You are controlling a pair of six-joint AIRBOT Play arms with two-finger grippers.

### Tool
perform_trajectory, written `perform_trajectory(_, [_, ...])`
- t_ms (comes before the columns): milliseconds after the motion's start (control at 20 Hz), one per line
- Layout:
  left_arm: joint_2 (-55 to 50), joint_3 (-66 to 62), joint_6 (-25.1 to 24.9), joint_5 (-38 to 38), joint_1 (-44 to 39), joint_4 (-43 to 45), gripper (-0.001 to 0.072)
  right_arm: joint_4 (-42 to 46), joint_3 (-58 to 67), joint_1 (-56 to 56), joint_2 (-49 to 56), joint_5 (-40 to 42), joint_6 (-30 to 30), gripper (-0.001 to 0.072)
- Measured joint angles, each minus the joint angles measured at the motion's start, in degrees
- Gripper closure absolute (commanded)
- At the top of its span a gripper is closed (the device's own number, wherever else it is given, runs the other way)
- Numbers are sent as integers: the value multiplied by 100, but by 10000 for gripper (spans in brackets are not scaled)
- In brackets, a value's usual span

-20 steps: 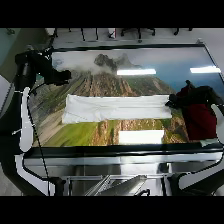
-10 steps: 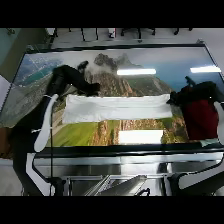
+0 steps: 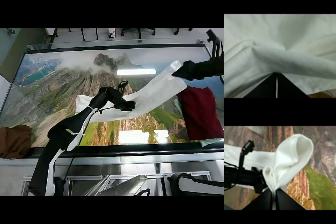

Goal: Fold the shirts.

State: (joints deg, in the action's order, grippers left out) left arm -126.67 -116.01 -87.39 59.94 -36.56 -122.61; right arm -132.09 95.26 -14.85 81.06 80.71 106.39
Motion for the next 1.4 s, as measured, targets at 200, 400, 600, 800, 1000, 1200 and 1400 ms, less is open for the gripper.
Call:
perform_trajectory(200, [-127,-173,166,-72,-50,-223,693,-44,164,68,-280,162,-184,697])
perform_trajectory(400, [251,-223,168,431,302,-588,693,-55,199,162,-350,278,-363,697])
perform_trajectory(600, [1346,-238,-20,1453,1290,-581,693,-59,208,551,-332,236,-560,697])
perform_trajectory(800, [2839,98,-79,2288,2673,-214,693,-61,208,1565,-122,-310,-811,696])
perform_trajectory(1000, [4288,782,-188,2498,4063,-61,693,-66,208,3222,649,-1703,-1106,696])
perform_trajectory(1200, [5418,1676,-391,2345,4996,-13,693,-149,225,5040,2035,-3926,-1342,11])
perform_trajectory(1400, [6345,2798,-682,2004,5346,-7,693,-118,345,5753,2955,-4723,-1580,12])
